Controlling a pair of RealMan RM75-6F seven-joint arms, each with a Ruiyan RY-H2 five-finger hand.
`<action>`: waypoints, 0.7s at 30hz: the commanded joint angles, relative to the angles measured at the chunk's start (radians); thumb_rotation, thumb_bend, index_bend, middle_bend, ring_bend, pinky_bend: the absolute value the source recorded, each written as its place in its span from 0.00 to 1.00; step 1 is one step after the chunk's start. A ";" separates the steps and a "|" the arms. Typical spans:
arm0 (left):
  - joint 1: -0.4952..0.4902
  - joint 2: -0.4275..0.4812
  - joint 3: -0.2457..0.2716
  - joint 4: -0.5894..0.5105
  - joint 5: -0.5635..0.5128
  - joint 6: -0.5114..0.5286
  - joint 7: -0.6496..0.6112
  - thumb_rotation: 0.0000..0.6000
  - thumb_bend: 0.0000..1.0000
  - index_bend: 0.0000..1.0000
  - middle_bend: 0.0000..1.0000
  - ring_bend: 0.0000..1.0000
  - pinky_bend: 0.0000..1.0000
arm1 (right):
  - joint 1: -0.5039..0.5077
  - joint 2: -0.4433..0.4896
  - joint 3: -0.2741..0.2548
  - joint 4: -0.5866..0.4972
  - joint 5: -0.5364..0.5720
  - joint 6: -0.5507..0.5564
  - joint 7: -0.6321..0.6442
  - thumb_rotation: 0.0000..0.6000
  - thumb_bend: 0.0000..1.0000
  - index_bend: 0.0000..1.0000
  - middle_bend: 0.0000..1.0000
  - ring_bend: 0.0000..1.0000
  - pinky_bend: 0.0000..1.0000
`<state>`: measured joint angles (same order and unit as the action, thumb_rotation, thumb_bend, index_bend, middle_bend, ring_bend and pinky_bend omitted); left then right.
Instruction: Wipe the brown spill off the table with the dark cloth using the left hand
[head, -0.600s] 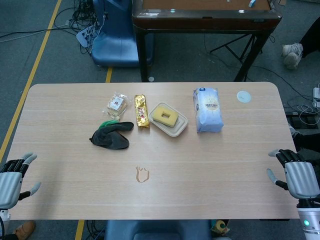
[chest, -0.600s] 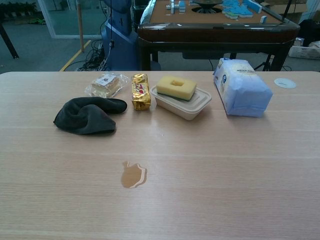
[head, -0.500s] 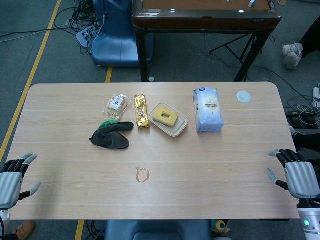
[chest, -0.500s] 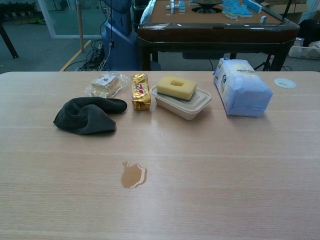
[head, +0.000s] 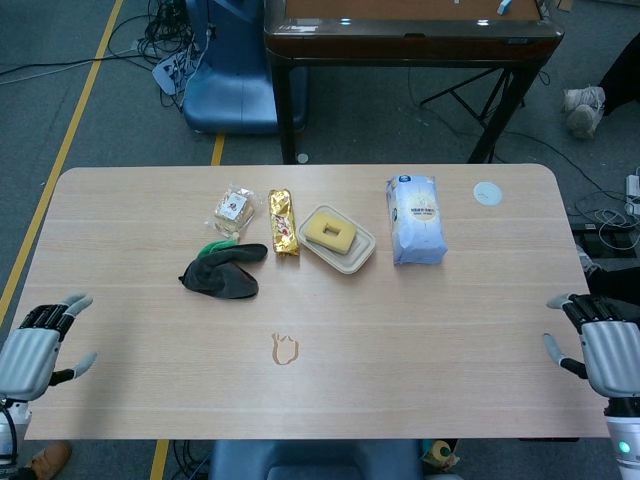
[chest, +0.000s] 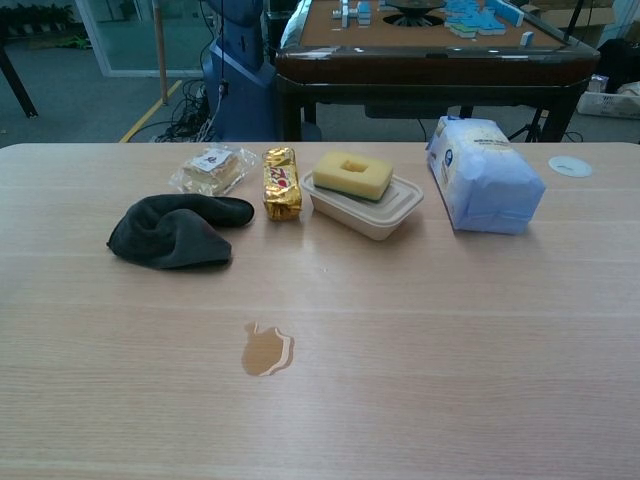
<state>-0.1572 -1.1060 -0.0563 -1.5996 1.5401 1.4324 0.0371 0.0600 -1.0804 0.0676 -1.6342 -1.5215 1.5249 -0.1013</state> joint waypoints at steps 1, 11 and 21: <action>-0.055 0.001 -0.021 0.014 0.010 -0.057 -0.024 1.00 0.19 0.17 0.16 0.23 0.18 | 0.003 0.015 0.006 -0.013 0.000 0.003 -0.014 1.00 0.39 0.35 0.34 0.27 0.33; -0.272 -0.033 -0.087 0.046 -0.016 -0.311 -0.106 1.00 0.19 0.11 0.14 0.17 0.18 | -0.008 0.049 0.011 -0.056 -0.008 0.029 -0.048 1.00 0.39 0.35 0.34 0.27 0.33; -0.470 -0.126 -0.123 0.142 -0.091 -0.558 -0.076 1.00 0.19 0.00 0.00 0.04 0.17 | -0.027 0.059 0.004 -0.072 -0.011 0.048 -0.057 1.00 0.39 0.35 0.34 0.27 0.33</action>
<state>-0.5845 -1.2003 -0.1662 -1.4874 1.4760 0.9196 -0.0548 0.0334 -1.0214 0.0718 -1.7062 -1.5320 1.5731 -0.1577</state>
